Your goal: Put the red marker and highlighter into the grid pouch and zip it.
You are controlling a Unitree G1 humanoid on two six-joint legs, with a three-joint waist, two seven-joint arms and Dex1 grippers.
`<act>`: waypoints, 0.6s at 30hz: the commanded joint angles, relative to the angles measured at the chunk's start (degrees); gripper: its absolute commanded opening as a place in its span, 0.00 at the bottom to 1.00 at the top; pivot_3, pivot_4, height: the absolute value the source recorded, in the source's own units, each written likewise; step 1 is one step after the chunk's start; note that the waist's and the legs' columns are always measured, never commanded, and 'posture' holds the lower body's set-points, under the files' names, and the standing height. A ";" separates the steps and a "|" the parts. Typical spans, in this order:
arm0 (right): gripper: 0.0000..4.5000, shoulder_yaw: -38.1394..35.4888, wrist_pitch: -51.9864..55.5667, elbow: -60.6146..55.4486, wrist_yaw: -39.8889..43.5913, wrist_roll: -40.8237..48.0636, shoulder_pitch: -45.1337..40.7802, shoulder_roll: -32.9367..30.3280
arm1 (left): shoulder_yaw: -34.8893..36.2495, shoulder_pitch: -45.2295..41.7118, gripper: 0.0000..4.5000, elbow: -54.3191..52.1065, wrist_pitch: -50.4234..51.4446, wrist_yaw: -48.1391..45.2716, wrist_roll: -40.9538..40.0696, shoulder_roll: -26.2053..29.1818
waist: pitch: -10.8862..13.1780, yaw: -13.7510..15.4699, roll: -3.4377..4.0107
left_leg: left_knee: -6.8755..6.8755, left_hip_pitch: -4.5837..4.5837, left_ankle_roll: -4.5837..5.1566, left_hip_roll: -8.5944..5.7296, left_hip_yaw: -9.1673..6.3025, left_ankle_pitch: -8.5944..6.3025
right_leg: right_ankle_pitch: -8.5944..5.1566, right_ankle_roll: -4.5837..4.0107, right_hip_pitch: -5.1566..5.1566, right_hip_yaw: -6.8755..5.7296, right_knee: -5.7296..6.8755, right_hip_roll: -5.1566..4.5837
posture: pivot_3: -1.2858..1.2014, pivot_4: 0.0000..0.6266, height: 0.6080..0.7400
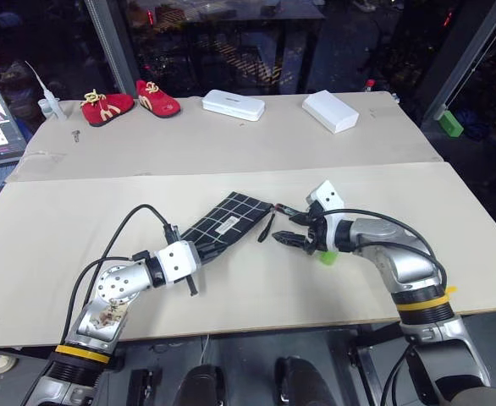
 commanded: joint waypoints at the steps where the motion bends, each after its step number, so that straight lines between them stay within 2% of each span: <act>1: 0.86 -0.01 -2.42 1.76 -1.95 -0.99 -2.08 0.98 | 1.29 -0.10 0.00 -2.49 0.31 0.59 -1.03 -0.08 | 0.00 0.28 0.00 | 0.00 -0.02 0.00 0.00 0.00 0.00 | 0.00 0.00 0.00 -0.01 -0.01 0.00 | 0.52 0.24 1.00; 12: 0.86 2.05 -6.94 11.87 -3.96 -3.42 -7.33 6.14 | 1.13 1.00 0.00 -2.83 -0.42 0.71 -0.37 -0.23 | 0.00 0.41 0.00 | 0.00 -0.14 0.01 0.01 0.06 0.00 | 0.00 0.00 -0.05 -0.03 -0.06 -0.02 | 0.52 0.24 1.00; 15: 0.70 2.40 -9.55 14.46 -3.93 -4.36 -8.38 6.74 | 1.03 1.16 0.00 -2.82 -0.65 0.65 -0.23 -0.23 | 0.00 0.31 0.00 | 0.00 -0.14 0.01 0.00 0.07 0.00 | 0.00 0.00 -0.05 -0.03 -0.05 -0.01 | 0.52 0.24 1.00; 16: 0.59 2.37 -9.92 14.43 -3.18 -4.10 -8.36 6.69 | 1.06 1.17 0.00 -2.77 -0.70 0.63 -0.20 -0.20 | 0.00 0.33 0.01 | 0.00 -0.14 0.01 0.00 0.07 0.00 | 0.00 0.00 -0.05 -0.04 -0.05 -0.01 | 0.52 0.24 1.00; 18: 0.47 2.40 -10.25 14.16 -1.78 -3.63 -8.23 6.60 | 1.11 1.22 0.00 -2.75 -0.76 0.63 -0.15 -0.16 | 0.00 0.39 0.01 | 0.00 -0.16 0.01 0.01 0.08 0.00 | 0.00 0.00 -0.06 -0.05 -0.07 -0.02 | 0.52 0.24 1.00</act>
